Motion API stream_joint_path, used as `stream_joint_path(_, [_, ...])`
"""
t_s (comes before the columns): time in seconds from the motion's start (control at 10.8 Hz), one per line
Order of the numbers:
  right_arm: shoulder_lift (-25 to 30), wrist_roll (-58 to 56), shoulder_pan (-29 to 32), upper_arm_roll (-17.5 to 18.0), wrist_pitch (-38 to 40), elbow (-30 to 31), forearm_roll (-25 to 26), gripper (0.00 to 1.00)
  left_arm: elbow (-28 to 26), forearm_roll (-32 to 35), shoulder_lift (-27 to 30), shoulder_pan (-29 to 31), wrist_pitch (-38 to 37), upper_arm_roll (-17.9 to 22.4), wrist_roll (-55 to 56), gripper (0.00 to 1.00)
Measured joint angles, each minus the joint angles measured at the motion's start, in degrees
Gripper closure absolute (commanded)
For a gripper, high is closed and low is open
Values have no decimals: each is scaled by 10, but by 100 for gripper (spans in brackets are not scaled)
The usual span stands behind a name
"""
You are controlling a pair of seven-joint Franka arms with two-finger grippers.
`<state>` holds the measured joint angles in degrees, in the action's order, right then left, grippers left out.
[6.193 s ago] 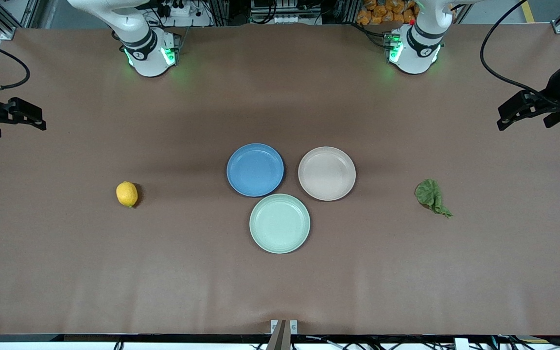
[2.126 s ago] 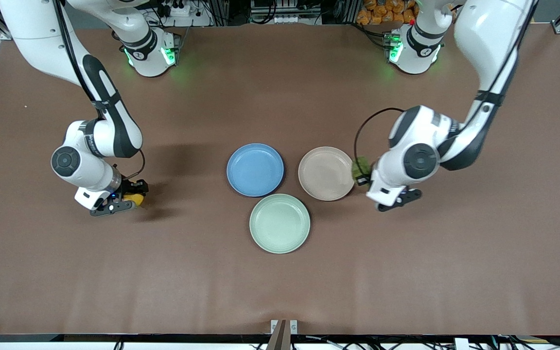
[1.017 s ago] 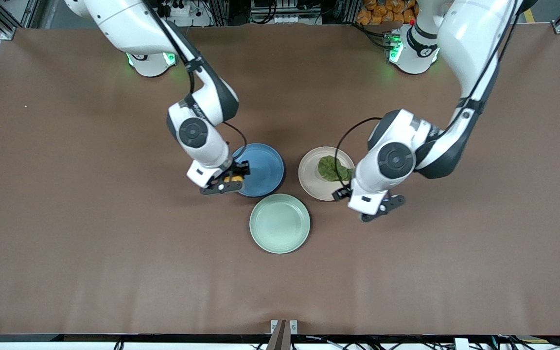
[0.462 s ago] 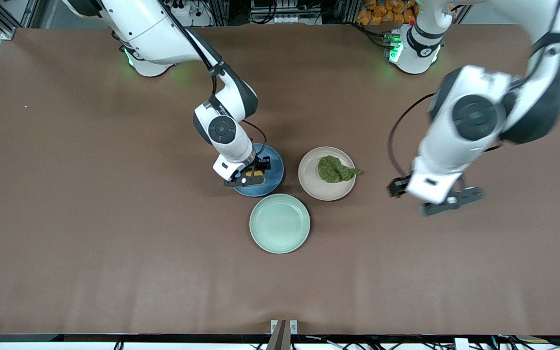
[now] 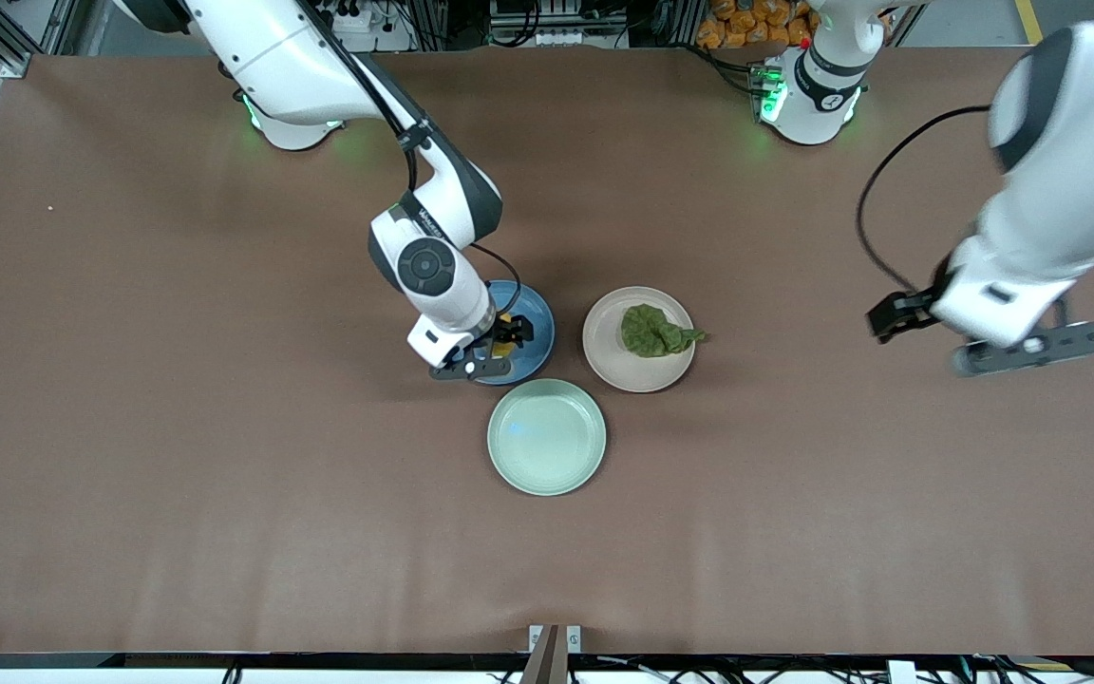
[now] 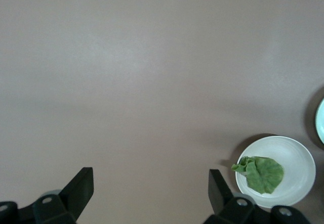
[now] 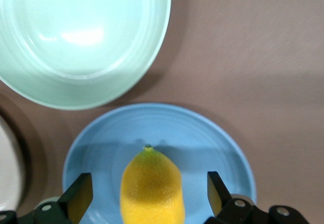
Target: Place lemon and lettuce in plates
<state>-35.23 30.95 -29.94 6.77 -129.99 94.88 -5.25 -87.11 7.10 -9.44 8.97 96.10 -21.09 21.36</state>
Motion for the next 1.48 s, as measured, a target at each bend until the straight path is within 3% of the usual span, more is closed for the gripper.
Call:
stream_joint_path(0.28, [3, -36, 32, -11, 40, -40, 1, 0, -1, -28, 39, 7, -48, -2, -8, 0])
stream_joint_path(0.55, [22, -186, 82, -62, 106, -43, 1, 0, -5, -31, 61, 6, -61, 0, -18, 0])
stream_joint_path(0.83, [61, -288, 123, -133, 143, -43, 0, 0, -7, -42, 64, -39, -62, 69, -60, 0])
stream_joint_path(1.02, [82, -335, 145, -162, 147, -41, 0, 0, -8, -52, 71, -66, -71, 114, -89, 0])
stream_joint_path(1.48, [171, -404, 193, -186, 191, -11, 1, 0, -13, -68, 81, -67, -83, 127, -103, 0])
